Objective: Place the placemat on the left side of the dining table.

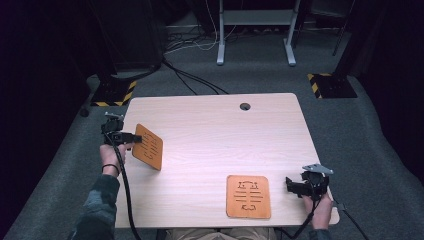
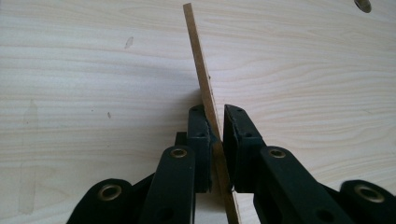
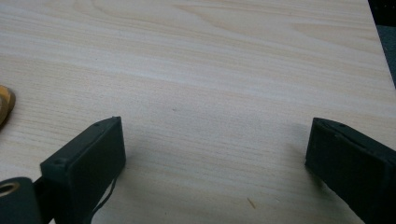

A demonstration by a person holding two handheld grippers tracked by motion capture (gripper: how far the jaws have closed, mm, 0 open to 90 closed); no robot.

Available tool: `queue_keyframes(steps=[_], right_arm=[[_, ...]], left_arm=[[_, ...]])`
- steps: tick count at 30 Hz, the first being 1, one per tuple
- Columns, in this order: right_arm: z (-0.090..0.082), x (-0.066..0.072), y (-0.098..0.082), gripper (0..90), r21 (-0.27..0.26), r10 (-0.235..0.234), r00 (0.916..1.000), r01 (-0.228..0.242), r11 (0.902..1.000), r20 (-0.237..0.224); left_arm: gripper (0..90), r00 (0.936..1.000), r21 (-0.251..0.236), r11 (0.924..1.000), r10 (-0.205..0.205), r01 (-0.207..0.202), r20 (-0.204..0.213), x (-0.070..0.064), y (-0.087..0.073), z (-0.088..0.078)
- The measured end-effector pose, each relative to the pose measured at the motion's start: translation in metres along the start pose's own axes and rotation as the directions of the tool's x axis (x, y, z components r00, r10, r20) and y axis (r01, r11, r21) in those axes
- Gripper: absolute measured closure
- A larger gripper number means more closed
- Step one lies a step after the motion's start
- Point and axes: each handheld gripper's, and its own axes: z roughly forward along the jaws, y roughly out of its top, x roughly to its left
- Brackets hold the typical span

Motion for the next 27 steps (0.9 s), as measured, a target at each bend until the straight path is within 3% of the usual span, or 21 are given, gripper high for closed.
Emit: queue_keyframes(steps=[1,2,5,6,10,27], right_arm=[[0.000,0.000,0.000,3.9,0.000,0.000,1.0000,0.000,1.0000,0.000],[0.000,0.000,0.000,3.9,0.000,0.000,1.0000,0.000,1.0000,0.000],[0.000,0.000,0.000,3.9,0.000,0.000,1.0000,0.000,1.0000,0.000],[0.000,0.000,0.000,3.9,0.000,0.000,1.0000,0.000,1.0000,0.000],[0.000,0.000,0.000,3.9,0.000,0.000,1.0000,0.000,1.0000,0.000],[0.000,0.000,0.000,3.9,0.000,0.000,1.0000,0.000,1.0000,0.000]], left_arm=[[79.8,0.9998,0.005,0.9998,0.017,-0.017,-0.011,0.000,0.001,0.001],[79.2,0.9999,0.000,1.0000,0.001,-0.001,-0.015,0.000,0.001,0.002],[77.5,0.9992,0.014,0.9995,0.028,-0.027,-0.031,0.003,0.002,0.003],[77.0,0.9993,0.010,0.9999,0.012,-0.012,-0.035,0.003,0.002,0.004],[74.4,0.9978,0.013,0.9996,0.026,-0.025,-0.062,0.005,0.001,0.007],[67.3,0.9960,0.009,0.9998,0.017,-0.017,-0.087,0.016,-0.004,0.016]])
